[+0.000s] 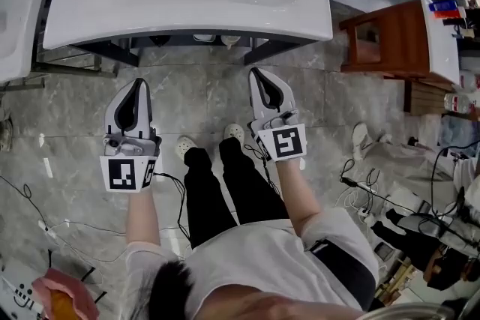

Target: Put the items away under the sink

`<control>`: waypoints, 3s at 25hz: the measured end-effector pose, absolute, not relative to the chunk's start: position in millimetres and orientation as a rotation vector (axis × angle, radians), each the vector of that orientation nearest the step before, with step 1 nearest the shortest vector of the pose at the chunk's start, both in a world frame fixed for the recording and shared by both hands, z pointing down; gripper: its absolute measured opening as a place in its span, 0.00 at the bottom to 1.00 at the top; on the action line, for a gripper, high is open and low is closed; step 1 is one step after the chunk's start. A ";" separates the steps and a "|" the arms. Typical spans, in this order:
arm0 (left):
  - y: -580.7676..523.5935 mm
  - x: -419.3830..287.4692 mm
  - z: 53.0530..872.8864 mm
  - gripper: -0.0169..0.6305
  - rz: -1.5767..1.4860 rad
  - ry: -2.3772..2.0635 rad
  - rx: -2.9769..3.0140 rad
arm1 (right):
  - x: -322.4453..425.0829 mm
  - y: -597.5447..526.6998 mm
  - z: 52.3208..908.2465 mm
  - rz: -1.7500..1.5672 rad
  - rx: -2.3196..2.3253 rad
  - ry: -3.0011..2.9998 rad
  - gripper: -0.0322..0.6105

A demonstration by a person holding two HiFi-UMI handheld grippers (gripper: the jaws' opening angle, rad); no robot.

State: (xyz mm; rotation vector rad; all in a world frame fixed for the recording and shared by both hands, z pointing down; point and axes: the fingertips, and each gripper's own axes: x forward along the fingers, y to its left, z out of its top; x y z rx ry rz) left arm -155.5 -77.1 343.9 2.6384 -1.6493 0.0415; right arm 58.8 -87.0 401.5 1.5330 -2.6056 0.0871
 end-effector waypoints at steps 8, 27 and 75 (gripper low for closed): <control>-73.8 -149.3 264.2 0.04 0.006 -1.681 2.641 | 70.1 -83.7 324.8 0.082 1.553 -2.615 0.07; -69.8 -140.1 166.9 0.04 -0.009 -1.693 2.657 | 78.5 -83.2 230.5 0.071 1.583 -2.580 0.07; -61.6 -122.1 69.3 0.04 -0.218 -1.618 2.757 | 97.5 -73.2 103.9 -0.076 1.798 -2.593 0.07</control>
